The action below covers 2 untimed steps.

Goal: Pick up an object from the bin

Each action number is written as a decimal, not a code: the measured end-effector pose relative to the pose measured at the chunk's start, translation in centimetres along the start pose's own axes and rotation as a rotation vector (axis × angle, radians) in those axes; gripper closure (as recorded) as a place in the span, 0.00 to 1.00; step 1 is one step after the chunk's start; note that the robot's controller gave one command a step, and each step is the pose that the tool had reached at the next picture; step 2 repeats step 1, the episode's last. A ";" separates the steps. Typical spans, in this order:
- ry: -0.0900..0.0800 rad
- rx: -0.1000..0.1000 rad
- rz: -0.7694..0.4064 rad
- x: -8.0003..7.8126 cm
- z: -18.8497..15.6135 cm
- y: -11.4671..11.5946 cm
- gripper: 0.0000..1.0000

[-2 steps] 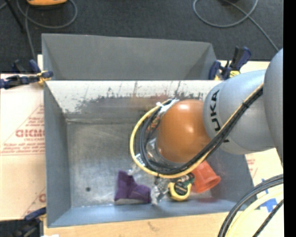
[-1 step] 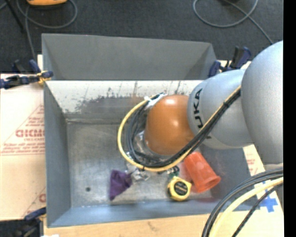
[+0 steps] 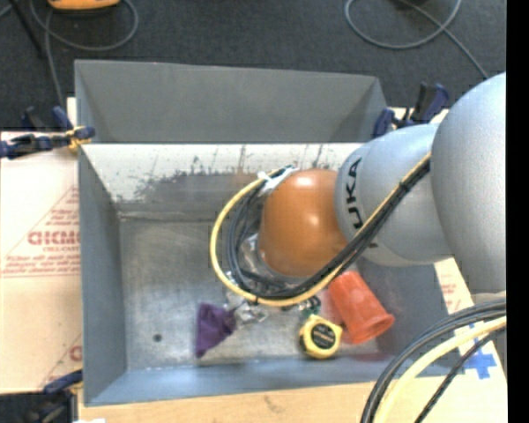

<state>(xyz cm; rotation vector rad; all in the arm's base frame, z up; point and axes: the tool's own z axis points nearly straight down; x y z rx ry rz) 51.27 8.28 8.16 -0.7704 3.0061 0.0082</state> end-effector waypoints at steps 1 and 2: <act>0.031 -0.008 -0.304 -5.6 -14.7 4.7 1.00; 0.031 -0.008 -0.304 -5.6 -14.7 4.7 1.00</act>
Offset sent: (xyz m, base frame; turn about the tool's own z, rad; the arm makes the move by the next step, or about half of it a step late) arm 0.0000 0.0000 0.0000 0.0000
